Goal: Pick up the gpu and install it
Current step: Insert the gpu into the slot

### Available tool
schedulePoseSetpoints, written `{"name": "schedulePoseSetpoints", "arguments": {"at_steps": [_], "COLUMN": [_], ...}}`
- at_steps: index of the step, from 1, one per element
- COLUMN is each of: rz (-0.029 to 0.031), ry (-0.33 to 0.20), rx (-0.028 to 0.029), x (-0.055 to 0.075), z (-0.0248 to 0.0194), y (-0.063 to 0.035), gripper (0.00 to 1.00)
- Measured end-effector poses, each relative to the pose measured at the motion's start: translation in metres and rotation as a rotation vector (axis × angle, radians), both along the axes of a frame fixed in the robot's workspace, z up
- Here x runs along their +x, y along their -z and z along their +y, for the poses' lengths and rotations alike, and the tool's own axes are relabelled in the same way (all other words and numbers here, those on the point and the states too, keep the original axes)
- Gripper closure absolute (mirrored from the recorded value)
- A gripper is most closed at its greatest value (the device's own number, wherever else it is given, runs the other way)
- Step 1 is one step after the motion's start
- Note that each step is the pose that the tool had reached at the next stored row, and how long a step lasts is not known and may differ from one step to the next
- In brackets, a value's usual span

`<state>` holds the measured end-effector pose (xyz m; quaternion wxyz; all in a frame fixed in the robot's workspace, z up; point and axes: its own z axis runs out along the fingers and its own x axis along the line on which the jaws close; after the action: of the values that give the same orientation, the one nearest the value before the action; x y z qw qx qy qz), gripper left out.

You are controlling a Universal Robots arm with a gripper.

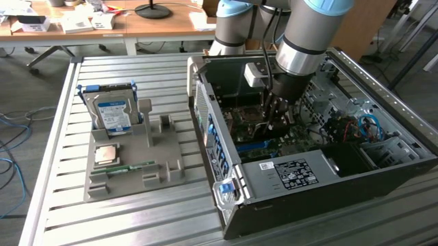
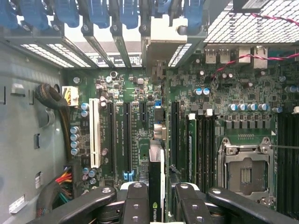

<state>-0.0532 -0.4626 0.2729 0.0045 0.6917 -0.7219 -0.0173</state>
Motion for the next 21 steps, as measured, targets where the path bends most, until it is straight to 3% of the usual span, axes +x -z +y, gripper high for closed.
{"name": "schedulePoseSetpoints", "arguments": {"at_steps": [21], "rz": [0.0001], "ry": [0.000], "rx": [-0.0013], "x": [-0.0042], "z": [-0.0016], "y": [0.0006], "gripper": [0.74]}}
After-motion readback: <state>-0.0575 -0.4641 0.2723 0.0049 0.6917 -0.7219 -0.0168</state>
